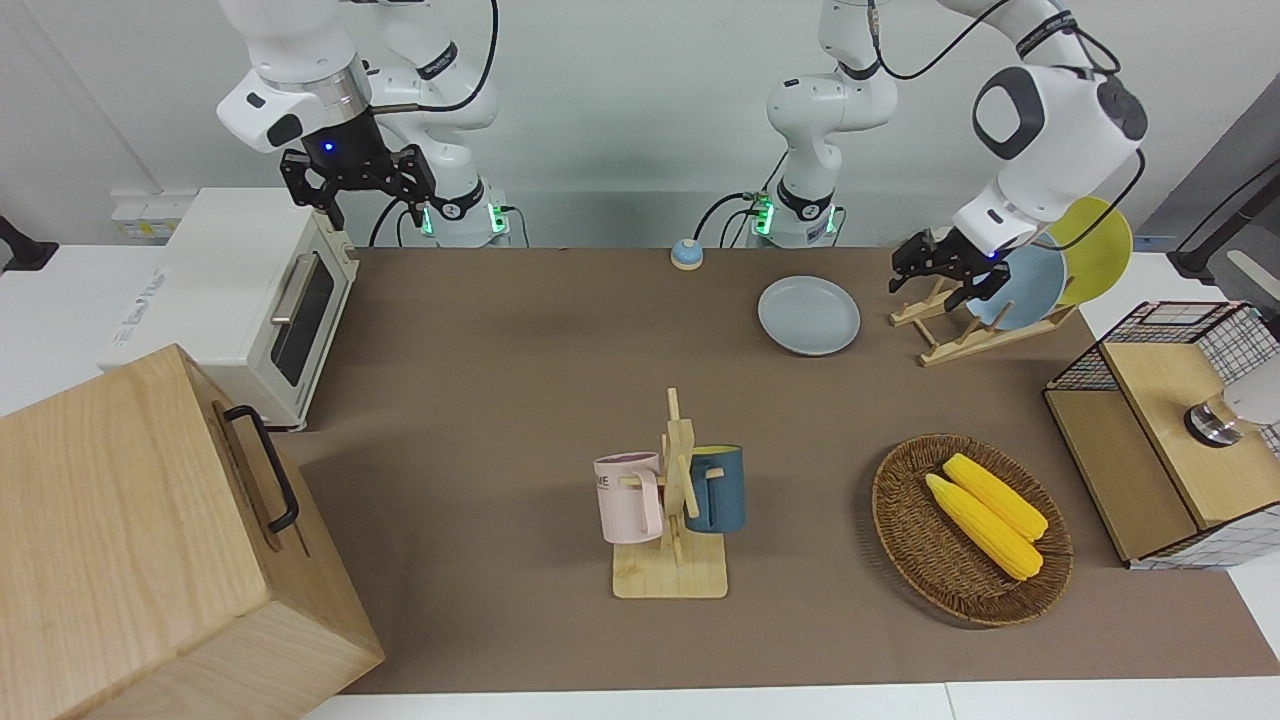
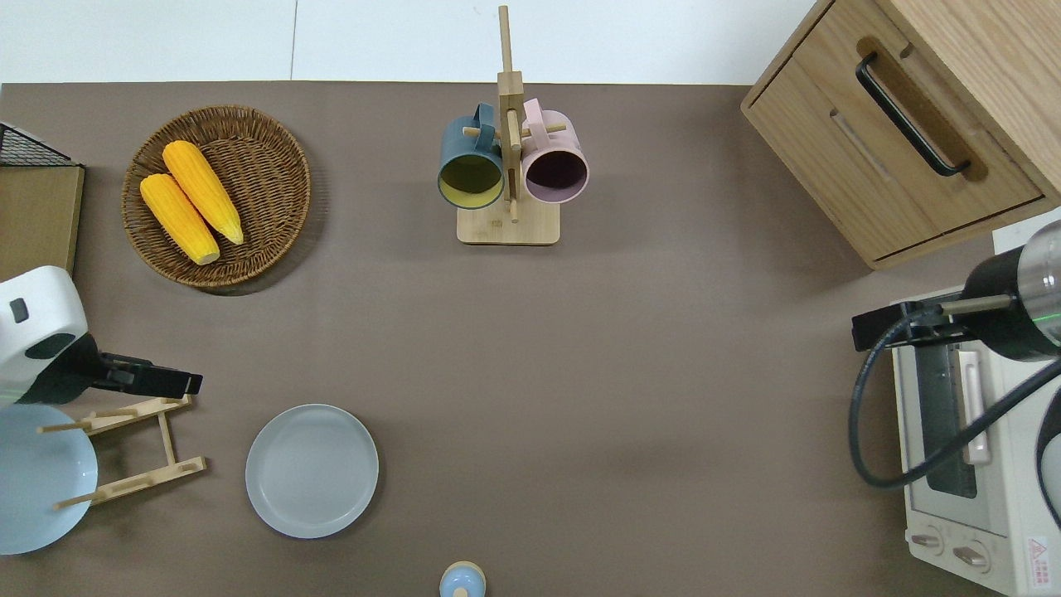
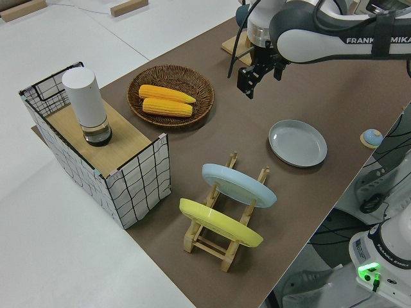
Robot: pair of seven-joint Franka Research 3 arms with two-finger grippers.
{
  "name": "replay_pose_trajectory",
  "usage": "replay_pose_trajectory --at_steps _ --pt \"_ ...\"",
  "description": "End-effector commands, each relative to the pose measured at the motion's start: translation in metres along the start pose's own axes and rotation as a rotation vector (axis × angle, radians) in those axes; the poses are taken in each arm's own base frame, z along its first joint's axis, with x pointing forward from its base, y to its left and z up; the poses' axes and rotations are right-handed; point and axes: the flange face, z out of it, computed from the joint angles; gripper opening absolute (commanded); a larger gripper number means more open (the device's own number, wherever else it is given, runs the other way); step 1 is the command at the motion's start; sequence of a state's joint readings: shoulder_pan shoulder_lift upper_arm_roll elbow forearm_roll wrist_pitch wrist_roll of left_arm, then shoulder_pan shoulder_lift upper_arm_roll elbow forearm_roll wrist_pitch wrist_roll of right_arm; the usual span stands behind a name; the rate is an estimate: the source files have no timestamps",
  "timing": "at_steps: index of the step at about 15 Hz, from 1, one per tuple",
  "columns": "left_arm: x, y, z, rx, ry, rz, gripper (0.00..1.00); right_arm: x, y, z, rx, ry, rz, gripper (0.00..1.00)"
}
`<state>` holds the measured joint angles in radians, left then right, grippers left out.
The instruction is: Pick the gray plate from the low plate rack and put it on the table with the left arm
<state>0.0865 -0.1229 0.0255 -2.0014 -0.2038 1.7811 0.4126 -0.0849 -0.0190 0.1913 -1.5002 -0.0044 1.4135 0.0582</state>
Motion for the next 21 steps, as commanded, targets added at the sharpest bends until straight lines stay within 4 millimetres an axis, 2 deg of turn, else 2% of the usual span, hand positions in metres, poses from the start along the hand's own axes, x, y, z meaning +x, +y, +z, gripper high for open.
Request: replay_pose_trajectory --at_steps 1,4,5,10,13,15,17,21 --pt "0.006 0.014 -0.059 0.072 -0.009 -0.046 1.00 -0.003 -0.001 -0.003 0.006 -0.006 -0.001 0.990" --pt "0.003 0.028 -0.108 0.116 0.007 -0.035 1.00 -0.003 -0.001 -0.003 0.006 -0.006 -0.001 0.990" --pt "0.001 0.030 -0.118 0.118 0.004 -0.034 1.00 -0.003 -0.001 -0.003 0.006 -0.006 -0.001 0.990" --pt "-0.008 0.042 -0.139 0.111 -0.027 -0.020 1.00 -0.003 0.000 -0.003 0.007 -0.006 0.001 0.990" --pt "-0.008 0.059 -0.143 0.185 -0.043 0.025 1.00 -0.003 -0.001 -0.003 0.006 -0.006 -0.002 0.990" --pt "-0.005 0.073 -0.138 0.221 -0.053 0.054 1.00 -0.003 -0.001 -0.003 0.006 -0.006 -0.001 0.990" --pt "-0.001 0.076 -0.132 0.227 -0.046 0.063 1.00 -0.003 -0.001 -0.003 0.006 -0.006 -0.002 0.990" --pt "-0.004 0.073 -0.102 0.236 -0.025 0.071 1.00 -0.003 0.000 -0.003 0.007 -0.006 0.001 0.987"
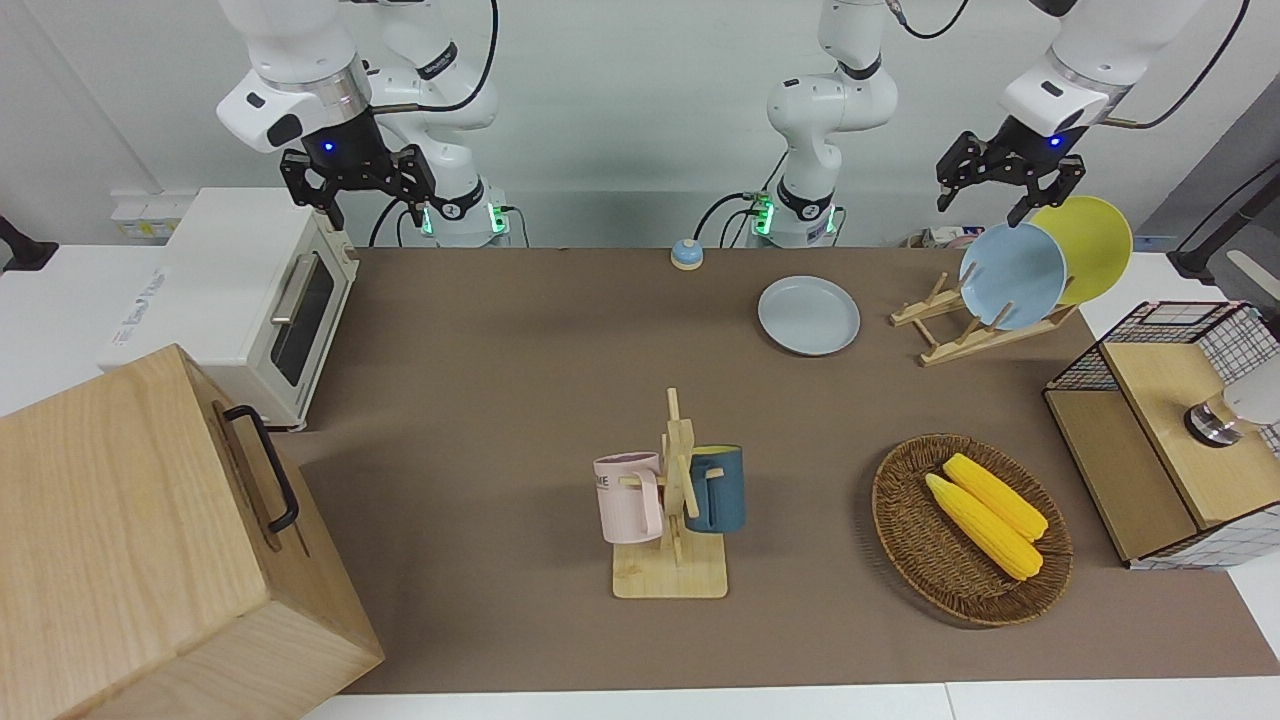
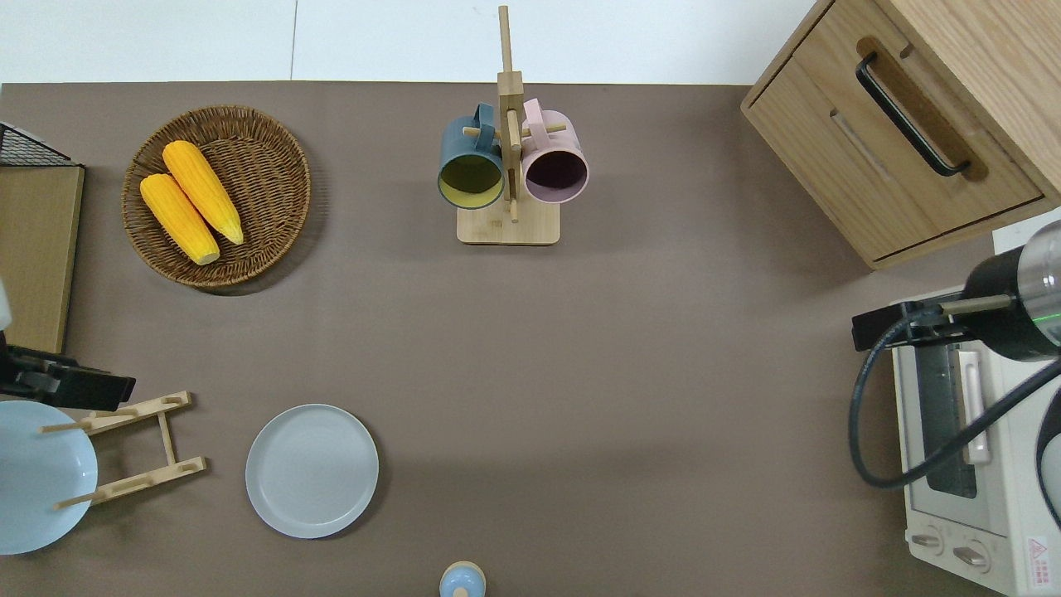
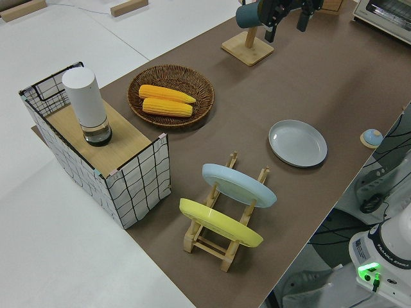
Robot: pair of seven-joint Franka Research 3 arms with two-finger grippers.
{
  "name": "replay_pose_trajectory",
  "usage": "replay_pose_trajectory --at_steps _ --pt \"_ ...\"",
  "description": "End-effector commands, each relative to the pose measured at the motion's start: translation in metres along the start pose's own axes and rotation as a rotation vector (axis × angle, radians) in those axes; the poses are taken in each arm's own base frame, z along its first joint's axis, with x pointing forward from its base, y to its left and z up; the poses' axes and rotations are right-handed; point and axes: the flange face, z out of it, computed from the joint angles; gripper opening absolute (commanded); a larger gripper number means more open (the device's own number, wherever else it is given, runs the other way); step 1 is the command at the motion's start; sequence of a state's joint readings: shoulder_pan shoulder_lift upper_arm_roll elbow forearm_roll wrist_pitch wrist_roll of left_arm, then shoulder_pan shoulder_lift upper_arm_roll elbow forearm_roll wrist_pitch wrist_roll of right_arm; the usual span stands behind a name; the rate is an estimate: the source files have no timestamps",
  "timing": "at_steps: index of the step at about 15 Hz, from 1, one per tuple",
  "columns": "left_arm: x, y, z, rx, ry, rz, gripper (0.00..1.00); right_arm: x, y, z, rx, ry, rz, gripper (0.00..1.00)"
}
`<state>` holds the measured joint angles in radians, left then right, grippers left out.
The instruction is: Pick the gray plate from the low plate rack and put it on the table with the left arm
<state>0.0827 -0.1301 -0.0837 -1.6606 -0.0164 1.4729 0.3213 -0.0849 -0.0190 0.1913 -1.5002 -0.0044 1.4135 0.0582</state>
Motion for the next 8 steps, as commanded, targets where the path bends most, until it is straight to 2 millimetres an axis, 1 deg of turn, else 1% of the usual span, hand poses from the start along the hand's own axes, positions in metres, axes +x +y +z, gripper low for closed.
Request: replay_pose_trajectory --at_steps 1,3,8 --pt "-0.0052 0.0026 0.0312 0.039 0.030 0.001 1.00 -0.0027 -0.0006 -0.0027 0.006 -0.006 0.000 0.990" --pt "-0.0073 0.0028 0.0370 0.037 0.032 -0.004 1.00 -0.0026 0.0002 -0.0027 0.007 -0.006 0.001 0.987" --pt "-0.0066 0.0075 0.0332 0.045 0.035 -0.016 1.00 -0.0026 0.0002 -0.0027 0.007 -0.006 0.001 0.990"
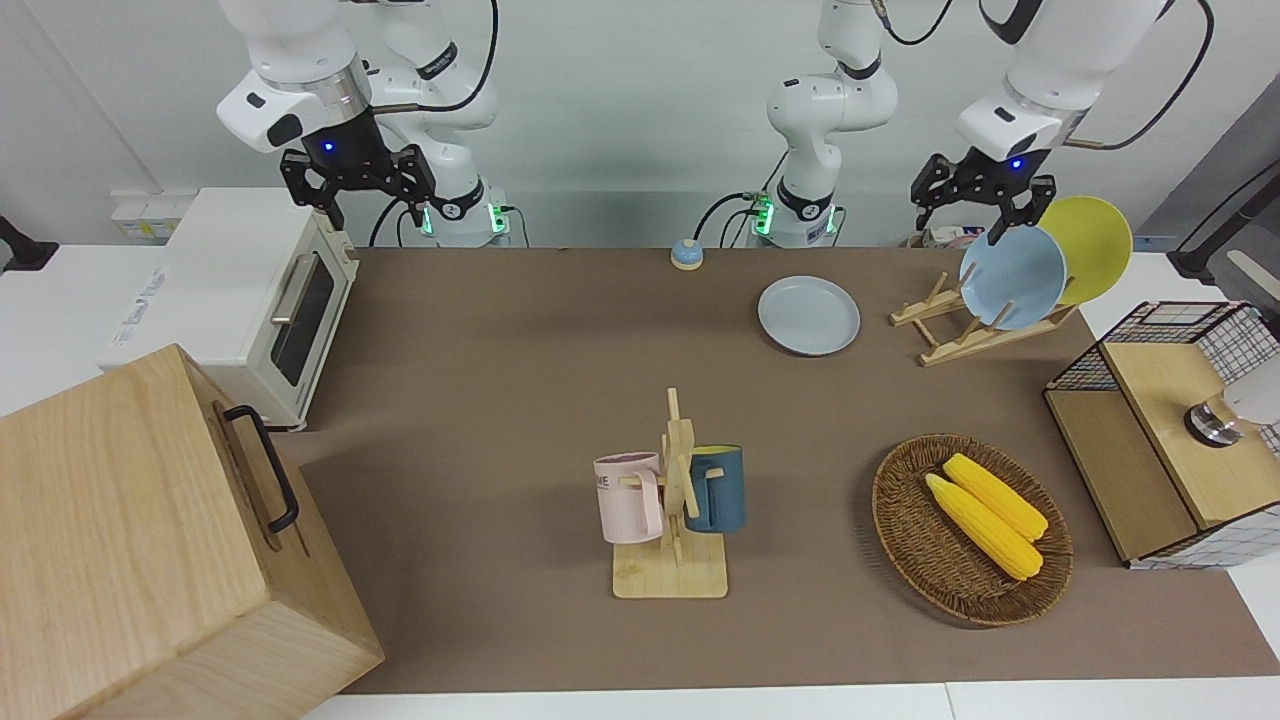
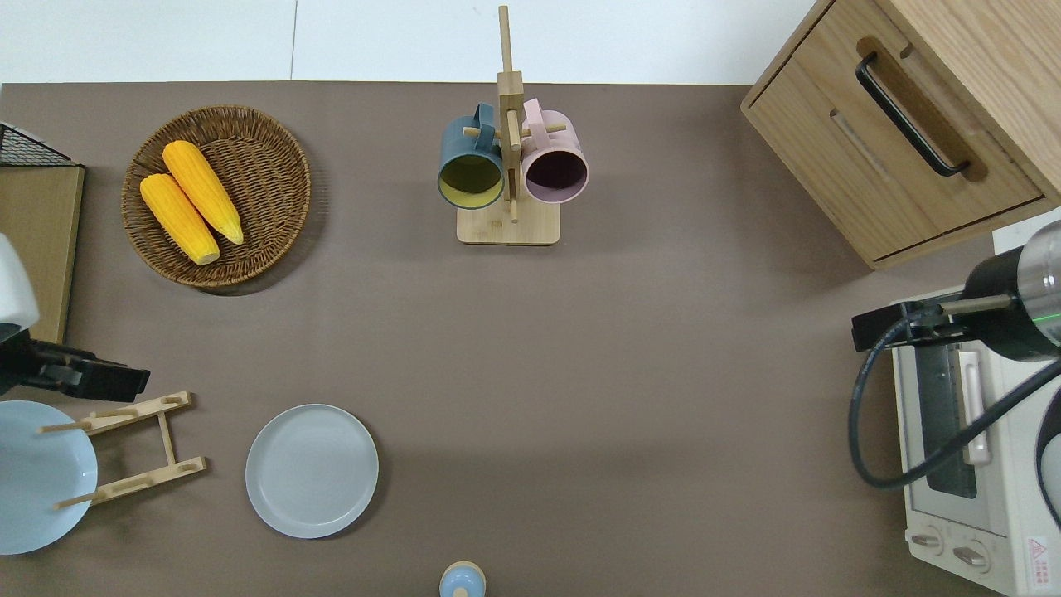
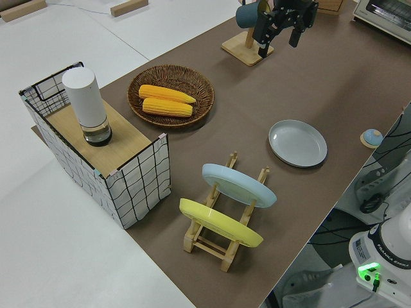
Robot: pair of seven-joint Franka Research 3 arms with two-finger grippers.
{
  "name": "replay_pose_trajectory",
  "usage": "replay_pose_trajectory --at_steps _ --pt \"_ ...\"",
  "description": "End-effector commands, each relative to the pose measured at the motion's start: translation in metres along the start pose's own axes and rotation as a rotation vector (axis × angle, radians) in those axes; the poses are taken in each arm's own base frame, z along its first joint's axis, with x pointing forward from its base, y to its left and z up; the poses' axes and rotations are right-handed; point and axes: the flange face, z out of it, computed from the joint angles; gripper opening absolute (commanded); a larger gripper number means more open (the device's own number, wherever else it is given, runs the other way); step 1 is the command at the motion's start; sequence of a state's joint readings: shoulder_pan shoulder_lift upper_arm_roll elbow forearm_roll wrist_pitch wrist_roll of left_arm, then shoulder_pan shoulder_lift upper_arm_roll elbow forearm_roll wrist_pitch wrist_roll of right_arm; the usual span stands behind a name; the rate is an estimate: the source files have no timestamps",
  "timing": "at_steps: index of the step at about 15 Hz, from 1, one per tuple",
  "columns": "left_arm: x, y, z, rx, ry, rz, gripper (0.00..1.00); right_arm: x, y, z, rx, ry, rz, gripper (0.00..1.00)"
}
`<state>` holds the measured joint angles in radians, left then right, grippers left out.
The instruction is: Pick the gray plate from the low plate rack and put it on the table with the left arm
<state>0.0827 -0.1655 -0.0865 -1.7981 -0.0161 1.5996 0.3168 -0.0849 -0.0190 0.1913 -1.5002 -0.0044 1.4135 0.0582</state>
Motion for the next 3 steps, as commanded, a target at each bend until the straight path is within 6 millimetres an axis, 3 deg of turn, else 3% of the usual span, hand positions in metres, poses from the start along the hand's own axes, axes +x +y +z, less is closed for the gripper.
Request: replay_pose_trajectory --at_steps 1,3 --pt "-0.0080 0.0073 -0.0032 0.034 0.013 -0.012 1.00 -0.0026 0.0002 -0.0027 0.007 -0.006 0.001 0.990" --pt "-0.0091 0.0113 -0.0052 0.035 0.009 -0.017 1.00 -0.0026 0.0002 -0.0027 0.007 -0.006 0.001 0.990"
